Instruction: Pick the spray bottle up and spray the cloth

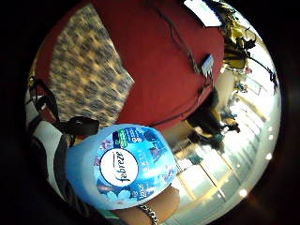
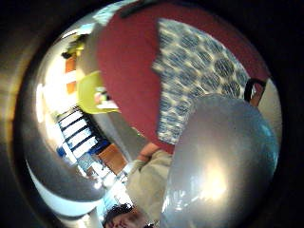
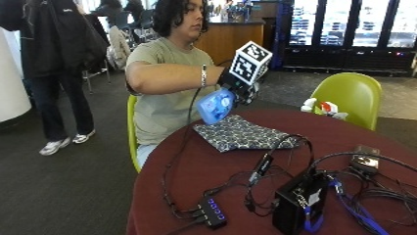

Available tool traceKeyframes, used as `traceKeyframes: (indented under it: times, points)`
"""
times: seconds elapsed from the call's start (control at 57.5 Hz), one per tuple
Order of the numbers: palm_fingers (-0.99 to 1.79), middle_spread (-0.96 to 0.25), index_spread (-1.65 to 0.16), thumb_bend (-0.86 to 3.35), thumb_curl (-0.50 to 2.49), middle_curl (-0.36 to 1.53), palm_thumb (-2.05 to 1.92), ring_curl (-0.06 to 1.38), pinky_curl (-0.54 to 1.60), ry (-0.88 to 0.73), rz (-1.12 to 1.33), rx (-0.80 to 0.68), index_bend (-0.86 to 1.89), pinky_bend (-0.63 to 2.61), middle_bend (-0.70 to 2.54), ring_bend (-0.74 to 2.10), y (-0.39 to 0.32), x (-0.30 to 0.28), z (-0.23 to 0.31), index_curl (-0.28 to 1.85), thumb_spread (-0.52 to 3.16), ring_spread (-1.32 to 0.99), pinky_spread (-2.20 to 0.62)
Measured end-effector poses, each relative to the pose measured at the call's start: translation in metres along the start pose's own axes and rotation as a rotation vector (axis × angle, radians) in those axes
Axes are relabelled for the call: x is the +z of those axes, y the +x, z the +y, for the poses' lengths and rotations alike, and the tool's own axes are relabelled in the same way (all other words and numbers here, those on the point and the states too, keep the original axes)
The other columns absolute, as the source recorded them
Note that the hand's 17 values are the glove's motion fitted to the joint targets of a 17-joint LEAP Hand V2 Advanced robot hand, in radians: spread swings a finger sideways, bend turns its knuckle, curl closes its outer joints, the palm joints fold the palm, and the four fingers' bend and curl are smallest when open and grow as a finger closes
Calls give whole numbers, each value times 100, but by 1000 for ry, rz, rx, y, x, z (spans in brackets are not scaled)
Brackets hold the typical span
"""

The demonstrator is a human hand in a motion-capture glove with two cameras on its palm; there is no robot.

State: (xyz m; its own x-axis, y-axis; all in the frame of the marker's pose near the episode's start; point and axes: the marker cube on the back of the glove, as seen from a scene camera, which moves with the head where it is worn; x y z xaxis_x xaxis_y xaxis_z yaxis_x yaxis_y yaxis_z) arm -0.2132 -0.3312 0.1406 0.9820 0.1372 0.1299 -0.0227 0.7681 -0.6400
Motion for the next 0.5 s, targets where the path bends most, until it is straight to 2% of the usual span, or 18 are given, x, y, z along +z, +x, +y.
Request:
traceKeyframes:
  times: [0.122, 0.244, 0.383, 0.505]
  points:
    - [139, -21, -27, -3, 79, 57, 97, 50, 44, 178, -280, -147, 40, 49, 69, 77, -35, -44, -9, 59, 17, -22, -32]
    - [138, -21, -27, -3, 80, 57, 97, 50, 44, 385, -539, -291, 40, 49, 69, 77, -72, -53, -35, 59, 18, -22, -32]
    - [138, -21, -27, -3, 80, 57, 97, 50, 44, 556, -757, -443, 40, 47, 70, 77, -130, -20, -70, 59, 18, -22, -31]
    - [138, -20, -27, -3, 81, 57, 97, 50, 44, 599, -885, -489, 40, 46, 69, 77, -156, 11, -105, 60, 18, -22, -31]
